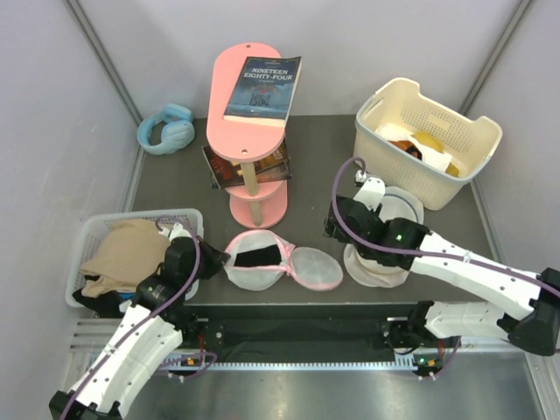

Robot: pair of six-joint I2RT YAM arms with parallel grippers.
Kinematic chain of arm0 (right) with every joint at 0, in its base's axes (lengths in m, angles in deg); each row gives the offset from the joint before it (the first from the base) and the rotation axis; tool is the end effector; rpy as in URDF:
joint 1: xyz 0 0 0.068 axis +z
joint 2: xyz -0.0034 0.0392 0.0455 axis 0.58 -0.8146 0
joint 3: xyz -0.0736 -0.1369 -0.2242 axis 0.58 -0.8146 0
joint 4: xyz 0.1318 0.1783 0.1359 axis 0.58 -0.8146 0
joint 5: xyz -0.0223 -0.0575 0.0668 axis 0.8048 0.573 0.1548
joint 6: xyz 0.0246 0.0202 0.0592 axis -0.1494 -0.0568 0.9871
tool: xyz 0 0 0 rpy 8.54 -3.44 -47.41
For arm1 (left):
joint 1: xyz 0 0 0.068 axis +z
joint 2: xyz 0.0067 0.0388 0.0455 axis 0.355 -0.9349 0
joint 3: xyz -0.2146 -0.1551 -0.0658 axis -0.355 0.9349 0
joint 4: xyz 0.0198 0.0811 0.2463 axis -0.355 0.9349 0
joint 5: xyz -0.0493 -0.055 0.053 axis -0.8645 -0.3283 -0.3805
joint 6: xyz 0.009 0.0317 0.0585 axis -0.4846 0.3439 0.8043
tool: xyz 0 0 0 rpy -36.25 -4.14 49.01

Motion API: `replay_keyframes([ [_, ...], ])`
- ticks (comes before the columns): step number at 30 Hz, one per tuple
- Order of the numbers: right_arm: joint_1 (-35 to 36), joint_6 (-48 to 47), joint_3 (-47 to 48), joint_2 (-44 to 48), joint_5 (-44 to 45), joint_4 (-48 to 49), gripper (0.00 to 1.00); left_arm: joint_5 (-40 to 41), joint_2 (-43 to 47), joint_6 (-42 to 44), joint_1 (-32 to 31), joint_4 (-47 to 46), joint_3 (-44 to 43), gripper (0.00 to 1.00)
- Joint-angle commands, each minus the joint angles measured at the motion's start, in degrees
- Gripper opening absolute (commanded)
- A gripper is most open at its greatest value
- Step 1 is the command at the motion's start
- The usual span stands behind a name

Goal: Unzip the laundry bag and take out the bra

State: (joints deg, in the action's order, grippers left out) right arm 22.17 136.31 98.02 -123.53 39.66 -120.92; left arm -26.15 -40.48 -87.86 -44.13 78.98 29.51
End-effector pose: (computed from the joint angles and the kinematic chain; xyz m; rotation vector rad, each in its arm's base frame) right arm 0.1547 0.1832 0.2994 0.2165 2.2016 0.2874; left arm 0.1232 -0.0497 0.1933 -0.6601 2.2000 -0.6766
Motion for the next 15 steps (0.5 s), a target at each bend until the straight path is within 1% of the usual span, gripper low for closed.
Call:
replay_keyframes([
  [1, 4.2, -11.1, 3.8, 2.5, -2.9, 10.2, 0.67, -2.1, 1.4, 3.5, 0.2, 0.4, -0.5, 0.0],
  [3, 5.4, -15.9, 4.9, -0.7, -7.6, 14.3, 0.67, -2.5, 2.8, 3.4, 0.2, 0.4, -0.4, 0.0],
  [4, 5.7, -17.1, 5.3, -2.1, -13.3, 18.4, 0.67, -2.6, 3.1, 3.3, 0.2, 0.5, -0.3, 0.0],
  [7, 8.9, -20.5, 7.7, -9.3, -19.9, 23.5, 0.67, -3.1, 3.2, 3.2, 0.2, 0.4, -0.4, 0.0],
  [8, 9.7, -21.2, 9.7, -11.3, -21.5, 24.2, 0.67, -3.1, 2.8, 3.3, 0.2, 0.4, -0.5, 0.0],
  [9, 11.0, -22.1, 10.7, -15.3, -23.1, 24.6, 0.67, -3.1, 2.7, 3.4, 0.2, 0.4, -0.6, 0.0],
  [11, 11.9, -22.3, 13.8, -19.1, -26.7, 25.4, 0.67, -5.0, 2.6, 4.0, 0.2, 0.1, -0.6, 0.0],
  [12, 12.2, -23.2, 14.9, -22.7, -28.6, 25.4, 0.67, -5.4, 2.6, 4.0, 0.2, 0.0, -0.6, 0.0],
  [13, 12.5, -23.5, 17.3, -24.7, -30.2, 24.6, 0.67, -5.5, 2.6, 4.0, 0.2, -0.1, -0.6, 0.0],
  [15, 12.8, -23.8, 19.1, -29.6, -30.7, 21.8, 0.67, -5.9, 2.7, 4.2, 0.2, -0.3, -0.5, 0.0],
])
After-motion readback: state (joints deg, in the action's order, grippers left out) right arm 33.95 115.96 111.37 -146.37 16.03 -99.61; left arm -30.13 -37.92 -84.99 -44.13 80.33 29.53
